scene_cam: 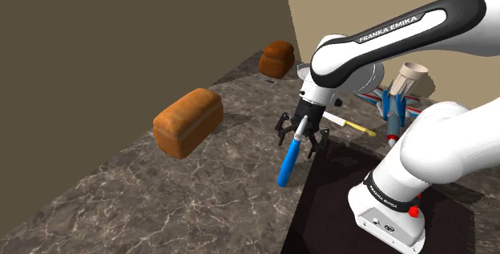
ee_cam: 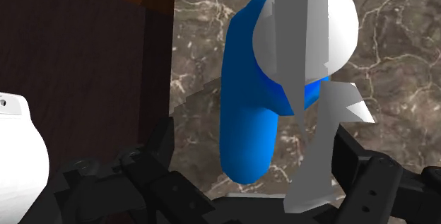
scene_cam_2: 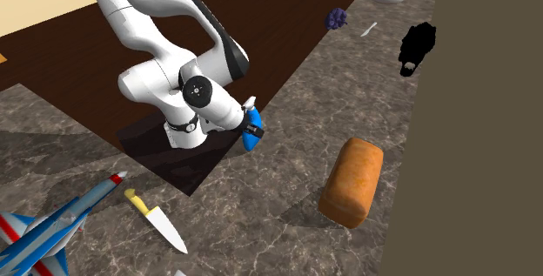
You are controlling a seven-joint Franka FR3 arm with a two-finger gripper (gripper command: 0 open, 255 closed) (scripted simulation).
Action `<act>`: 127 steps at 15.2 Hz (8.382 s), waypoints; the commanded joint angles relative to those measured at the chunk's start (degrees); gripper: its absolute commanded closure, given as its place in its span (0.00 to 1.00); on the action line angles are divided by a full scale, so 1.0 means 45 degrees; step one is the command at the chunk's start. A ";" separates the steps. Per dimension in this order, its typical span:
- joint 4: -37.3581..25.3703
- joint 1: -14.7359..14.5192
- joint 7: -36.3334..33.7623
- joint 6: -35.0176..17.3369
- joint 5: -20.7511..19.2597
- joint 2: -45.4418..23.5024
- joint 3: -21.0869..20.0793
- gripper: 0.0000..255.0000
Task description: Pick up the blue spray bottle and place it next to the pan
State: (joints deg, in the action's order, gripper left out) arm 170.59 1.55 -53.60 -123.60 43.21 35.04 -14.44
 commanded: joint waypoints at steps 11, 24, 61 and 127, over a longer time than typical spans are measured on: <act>-0.0054 0.0037 -0.0133 0.0241 -0.0122 0.0211 0.0033 1.00; -0.1163 0.0426 -0.1552 0.3129 -0.1393 0.2248 0.0545 1.00; -0.6817 0.0741 -0.4224 0.9038 -0.2910 0.3037 0.1841 1.00; -1.9868 0.4303 0.8948 1.2264 -0.5866 -1.1606 1.1944 1.00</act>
State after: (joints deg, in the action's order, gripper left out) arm 80.40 21.05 -13.41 -67.73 16.91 -17.33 39.30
